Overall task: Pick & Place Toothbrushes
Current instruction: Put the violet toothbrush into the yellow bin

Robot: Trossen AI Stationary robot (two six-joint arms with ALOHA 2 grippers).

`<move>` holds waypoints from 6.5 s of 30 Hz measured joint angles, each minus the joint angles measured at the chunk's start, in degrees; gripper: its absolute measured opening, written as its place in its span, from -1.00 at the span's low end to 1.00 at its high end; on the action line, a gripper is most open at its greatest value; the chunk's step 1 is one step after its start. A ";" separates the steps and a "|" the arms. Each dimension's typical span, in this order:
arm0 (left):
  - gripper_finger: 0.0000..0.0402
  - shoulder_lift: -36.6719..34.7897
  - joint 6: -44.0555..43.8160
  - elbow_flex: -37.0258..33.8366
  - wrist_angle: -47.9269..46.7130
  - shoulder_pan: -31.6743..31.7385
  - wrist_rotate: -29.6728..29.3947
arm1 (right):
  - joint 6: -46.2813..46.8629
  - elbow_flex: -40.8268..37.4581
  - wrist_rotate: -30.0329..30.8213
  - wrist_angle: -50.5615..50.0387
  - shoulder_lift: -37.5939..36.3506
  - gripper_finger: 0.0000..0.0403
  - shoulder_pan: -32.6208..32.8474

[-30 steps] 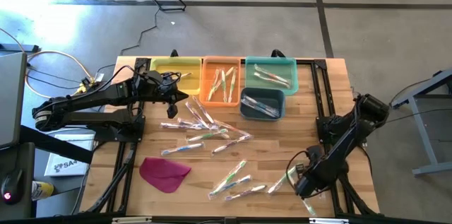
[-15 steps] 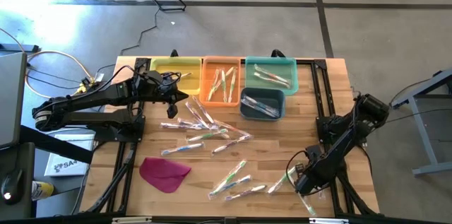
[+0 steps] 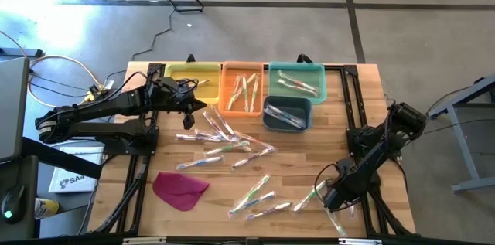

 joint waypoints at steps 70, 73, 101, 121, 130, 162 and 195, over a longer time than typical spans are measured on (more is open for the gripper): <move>-1.00 -0.01 0.00 0.00 -0.02 -0.01 0.00 | -52.55 8.79 35.87 4.47 -4.68 -0.99 -20.61; -1.00 0.00 0.00 0.00 0.00 0.00 0.00 | -51.13 8.79 33.11 4.64 -4.68 -0.99 -20.61; -1.00 -0.01 -2.06 0.00 0.02 0.00 0.02 | -42.48 6.11 30.22 5.57 -4.79 -0.16 -21.73; -1.00 -0.02 -1.97 0.00 0.04 -0.01 0.02 | -39.04 -2.07 28.57 16.35 -4.79 -0.23 -21.70; -1.00 -0.01 -1.97 0.00 0.05 -0.01 0.02 | -39.08 -3.89 28.62 18.96 -4.94 -0.27 -21.70; -1.00 -0.01 -2.13 0.00 0.02 0.00 0.02 | -45.00 -4.03 28.64 21.03 -4.83 -0.96 -21.70; -1.00 -0.02 -1.47 0.08 22.35 0.02 0.03 | -88.85 -4.05 46.47 41.66 -24.92 -0.96 -32.42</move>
